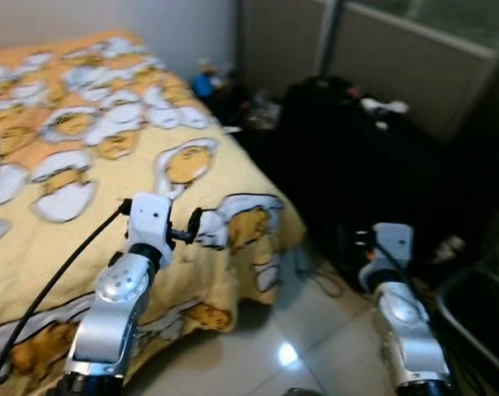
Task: Clean up the room
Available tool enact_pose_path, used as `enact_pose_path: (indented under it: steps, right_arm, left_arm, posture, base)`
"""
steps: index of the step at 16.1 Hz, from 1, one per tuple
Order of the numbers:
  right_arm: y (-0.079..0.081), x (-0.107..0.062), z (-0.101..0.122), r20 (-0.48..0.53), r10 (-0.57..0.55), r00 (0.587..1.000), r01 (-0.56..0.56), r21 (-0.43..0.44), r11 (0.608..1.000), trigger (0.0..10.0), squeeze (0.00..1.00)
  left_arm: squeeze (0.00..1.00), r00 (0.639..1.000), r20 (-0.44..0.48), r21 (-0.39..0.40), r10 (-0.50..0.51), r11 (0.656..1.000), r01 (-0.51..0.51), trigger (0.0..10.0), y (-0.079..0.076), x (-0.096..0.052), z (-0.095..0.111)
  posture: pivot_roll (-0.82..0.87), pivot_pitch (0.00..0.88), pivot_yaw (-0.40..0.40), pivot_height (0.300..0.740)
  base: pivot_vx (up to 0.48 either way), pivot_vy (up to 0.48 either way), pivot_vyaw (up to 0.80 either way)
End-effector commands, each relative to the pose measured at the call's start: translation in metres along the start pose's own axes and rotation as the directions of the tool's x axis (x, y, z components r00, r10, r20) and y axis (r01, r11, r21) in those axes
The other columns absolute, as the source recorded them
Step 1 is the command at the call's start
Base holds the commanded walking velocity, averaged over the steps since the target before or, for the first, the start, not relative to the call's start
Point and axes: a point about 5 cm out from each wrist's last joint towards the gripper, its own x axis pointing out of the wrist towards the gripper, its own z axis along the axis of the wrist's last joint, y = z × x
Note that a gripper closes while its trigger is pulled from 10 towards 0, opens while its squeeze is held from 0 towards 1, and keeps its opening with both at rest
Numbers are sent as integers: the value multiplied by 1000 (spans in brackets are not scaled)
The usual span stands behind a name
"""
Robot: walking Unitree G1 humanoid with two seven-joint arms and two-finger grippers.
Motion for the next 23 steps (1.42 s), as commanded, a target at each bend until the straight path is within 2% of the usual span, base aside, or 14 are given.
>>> enact_pose_path:
  steps: [1,4,9,18,23]
  right_arm:
    - [5,1,0,3,7,1000,-7,5,1000,10000,0]
    - [0,1,-2,9,-5,1000,5,-1,1000,10000,0]
    - [-19,-1,-7,0,-93,996,93,14,996,10000,0]
    - [-14,-1,-3,26,-70,997,70,-14,997,10000,0]
    - [-12,-2,-1,44,-52,998,54,-40,998,10000,0]
  left_arm:
    - [0,1000,0,8,14,1000,-14,10000,4,0,0]
    - [0,1000,19,19,18,1000,-18,10000,7,0,-5]
    - [0,998,39,6,49,999,-49,10000,11,-3,-9]
    - [0,998,56,-24,-18,1000,19,10000,1,-4,-9]
    - [0,998,55,-22,-17,1000,18,10000,2,-3,-9]
  posture:
    - [-32,0,7,740]
    - [-43,0,5,740]
    - [-26,0,-21,740]
    - [-37,0,-25,740]
    - [-37,0,-22,740]
  base:
    - [0,0,-800]
    - [0,0,-800]
    - [0,0,-800]
    - [27,0,-766]
    - [323,0,0]
